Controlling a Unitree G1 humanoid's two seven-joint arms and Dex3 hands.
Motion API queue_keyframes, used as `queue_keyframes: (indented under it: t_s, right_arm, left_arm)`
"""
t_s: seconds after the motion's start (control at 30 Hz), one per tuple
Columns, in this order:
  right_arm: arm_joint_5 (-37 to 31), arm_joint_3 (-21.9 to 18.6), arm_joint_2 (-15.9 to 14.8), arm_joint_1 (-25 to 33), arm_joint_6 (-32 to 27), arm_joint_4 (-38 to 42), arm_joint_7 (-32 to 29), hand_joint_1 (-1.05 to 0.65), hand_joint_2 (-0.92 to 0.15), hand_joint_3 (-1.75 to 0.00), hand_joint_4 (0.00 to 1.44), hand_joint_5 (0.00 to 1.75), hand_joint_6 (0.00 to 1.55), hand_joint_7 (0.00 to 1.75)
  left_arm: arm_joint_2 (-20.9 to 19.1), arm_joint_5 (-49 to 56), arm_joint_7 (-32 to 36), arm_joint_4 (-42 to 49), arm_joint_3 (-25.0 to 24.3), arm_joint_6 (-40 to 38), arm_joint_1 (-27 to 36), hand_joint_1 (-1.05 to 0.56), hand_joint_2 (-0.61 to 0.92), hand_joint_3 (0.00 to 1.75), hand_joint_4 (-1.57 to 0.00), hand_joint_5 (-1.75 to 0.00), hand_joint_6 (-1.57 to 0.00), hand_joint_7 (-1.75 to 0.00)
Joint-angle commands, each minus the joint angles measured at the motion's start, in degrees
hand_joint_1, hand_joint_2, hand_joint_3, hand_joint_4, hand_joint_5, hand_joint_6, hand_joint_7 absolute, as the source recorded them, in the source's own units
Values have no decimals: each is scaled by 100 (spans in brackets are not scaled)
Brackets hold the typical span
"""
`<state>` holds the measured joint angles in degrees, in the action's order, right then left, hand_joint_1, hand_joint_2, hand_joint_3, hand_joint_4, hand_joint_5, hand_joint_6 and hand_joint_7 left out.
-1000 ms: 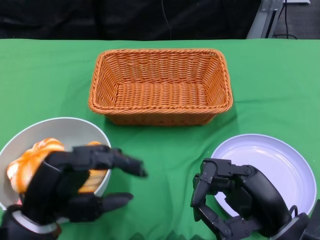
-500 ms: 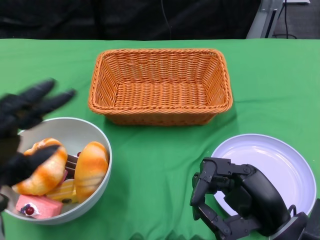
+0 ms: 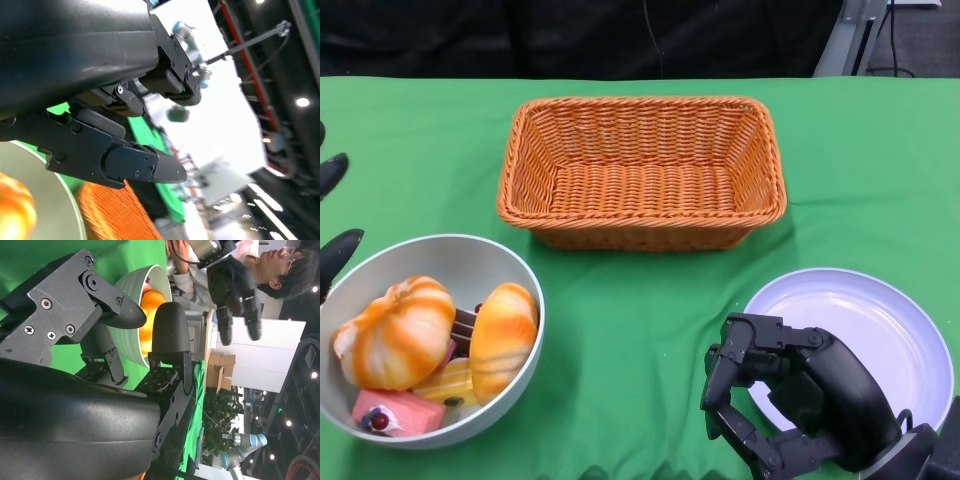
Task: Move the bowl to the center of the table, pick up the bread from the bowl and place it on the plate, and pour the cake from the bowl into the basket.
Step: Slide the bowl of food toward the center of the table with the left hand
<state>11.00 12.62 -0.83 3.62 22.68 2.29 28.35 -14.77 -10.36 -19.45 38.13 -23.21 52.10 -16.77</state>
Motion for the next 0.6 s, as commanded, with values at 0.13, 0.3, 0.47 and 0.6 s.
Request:
queue_keyframes:
  t_s: [0.13, 0.3, 0.47, 0.6]
  right_arm:
    - [41, -29, -15, -15, 16, 23, -5, -7, -40, -124, 77, 170, 72, 138]
    - [34, -34, -6, -24, 67, 56, -5, -7, -42, -121, 77, 170, 72, 137]
    - [112, -35, -1, -25, 17, 57, 37, -5, -40, -125, 77, 169, 72, 137]
    - [40, -39, -10, -30, 47, 57, 4, -7, -41, -122, 77, 169, 73, 137]
  left_arm:
    - [-791, 1345, 1284, 1398, 149, 513, -332, -62, 92, 30, -53, 0, -48, 0]
    - [-1220, 2523, 2747, 2014, 626, 288, -409, -67, 92, 31, -53, -1, -49, 0]
    - [-1384, 2858, 3331, 2394, 1066, -158, -486, -71, 92, 31, -53, 0, -50, 0]
    - [-1462, 2926, 3462, 2621, 1354, -187, -536, -70, 92, 30, -53, 0, -50, 0]
